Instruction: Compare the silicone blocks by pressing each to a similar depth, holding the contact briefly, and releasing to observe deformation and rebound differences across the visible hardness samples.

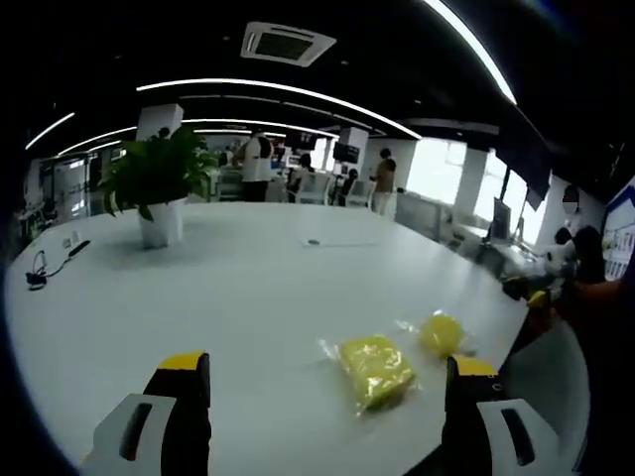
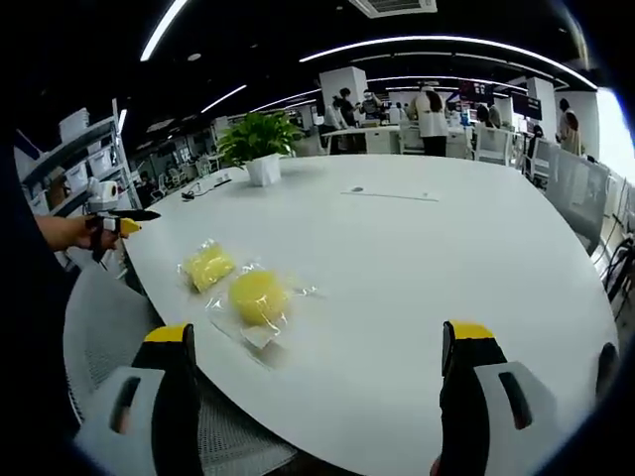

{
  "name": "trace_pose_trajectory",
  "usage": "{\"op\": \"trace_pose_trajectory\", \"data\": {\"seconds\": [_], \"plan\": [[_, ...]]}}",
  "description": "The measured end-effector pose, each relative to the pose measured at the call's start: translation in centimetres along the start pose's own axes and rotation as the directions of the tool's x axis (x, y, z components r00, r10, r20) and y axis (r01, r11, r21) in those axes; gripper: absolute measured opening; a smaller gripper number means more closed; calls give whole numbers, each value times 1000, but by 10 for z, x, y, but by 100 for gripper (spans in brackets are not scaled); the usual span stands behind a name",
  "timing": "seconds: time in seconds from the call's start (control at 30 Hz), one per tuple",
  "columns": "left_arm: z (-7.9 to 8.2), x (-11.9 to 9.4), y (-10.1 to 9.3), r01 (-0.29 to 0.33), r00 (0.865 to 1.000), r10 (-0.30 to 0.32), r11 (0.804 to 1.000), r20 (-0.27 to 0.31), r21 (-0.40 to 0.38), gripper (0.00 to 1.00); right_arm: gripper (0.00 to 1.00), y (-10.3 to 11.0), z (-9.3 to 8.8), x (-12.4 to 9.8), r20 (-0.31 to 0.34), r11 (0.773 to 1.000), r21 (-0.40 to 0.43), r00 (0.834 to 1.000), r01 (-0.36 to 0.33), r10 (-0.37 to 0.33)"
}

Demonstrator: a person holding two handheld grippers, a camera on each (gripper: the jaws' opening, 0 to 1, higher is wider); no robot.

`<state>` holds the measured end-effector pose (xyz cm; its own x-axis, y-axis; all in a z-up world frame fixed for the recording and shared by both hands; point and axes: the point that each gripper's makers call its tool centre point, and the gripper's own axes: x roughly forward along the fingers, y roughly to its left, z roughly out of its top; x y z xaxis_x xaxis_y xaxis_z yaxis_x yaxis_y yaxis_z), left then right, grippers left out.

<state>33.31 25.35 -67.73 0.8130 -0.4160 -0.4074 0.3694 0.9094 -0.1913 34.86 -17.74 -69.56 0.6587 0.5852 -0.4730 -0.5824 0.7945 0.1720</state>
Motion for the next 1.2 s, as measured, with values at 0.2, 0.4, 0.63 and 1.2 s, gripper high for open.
{"op": "trace_pose_trajectory", "data": {"seconds": [0.2, 0.4, 0.63, 1.2], "plan": [[-3, 0, -1, 3, 1000, -3, 1000, -4, -12, 100, 97, 2, -4, -4, 3, 1000, 12, 1000, 8, -8], [-1, 0, -2, 3, 1000, -3, 1000, 2, -17, 100, 97, 2, -6, -6, -3, 1000, 15, 1000, 9, -9], [1, -1, -1, 0, 1000, 0, 1000, 8, -24, 100, 97, 2, -3, -5, 0, 1000, 13, 1000, 7, -7], [3, 3, -1, 17, 1000, -17, 1000, 0, -22, 100, 97, 3, -6, -4, -8, 1000, 13, 1000, 8, -8]]}}
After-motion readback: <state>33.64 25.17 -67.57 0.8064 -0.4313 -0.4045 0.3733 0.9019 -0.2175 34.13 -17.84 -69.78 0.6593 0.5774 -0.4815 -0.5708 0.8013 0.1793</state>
